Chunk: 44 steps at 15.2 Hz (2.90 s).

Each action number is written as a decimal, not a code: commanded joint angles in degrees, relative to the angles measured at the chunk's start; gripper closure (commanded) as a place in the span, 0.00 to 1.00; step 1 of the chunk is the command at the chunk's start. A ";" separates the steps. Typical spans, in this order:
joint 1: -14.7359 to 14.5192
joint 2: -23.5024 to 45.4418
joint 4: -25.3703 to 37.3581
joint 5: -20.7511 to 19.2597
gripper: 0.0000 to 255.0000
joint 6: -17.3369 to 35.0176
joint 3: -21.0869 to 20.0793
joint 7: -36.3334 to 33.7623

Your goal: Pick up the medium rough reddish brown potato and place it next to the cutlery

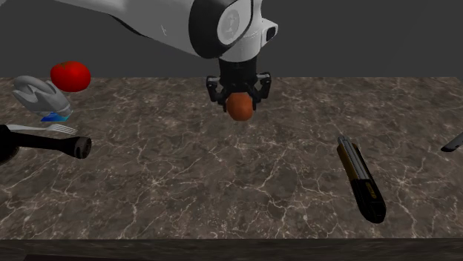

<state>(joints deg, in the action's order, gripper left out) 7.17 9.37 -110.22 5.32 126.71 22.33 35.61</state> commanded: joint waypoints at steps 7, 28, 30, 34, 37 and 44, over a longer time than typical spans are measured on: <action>-0.22 -2.15 3.73 -1.24 1.00 -5.70 0.21 -0.88; -13.28 0.71 9.91 -5.40 1.00 -9.00 -9.27 -25.30; -14.62 2.12 11.88 -5.58 1.00 -9.65 -10.18 -27.67; -17.21 5.57 16.77 -5.90 1.00 -11.31 -11.88 -32.20; -19.10 8.73 21.37 -6.10 1.00 -12.92 -13.01 -35.39; -23.32 18.48 36.27 -6.40 1.00 -18.51 -15.12 -42.12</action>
<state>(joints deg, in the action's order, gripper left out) -15.66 25.99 -76.84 -1.09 109.28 7.46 -5.65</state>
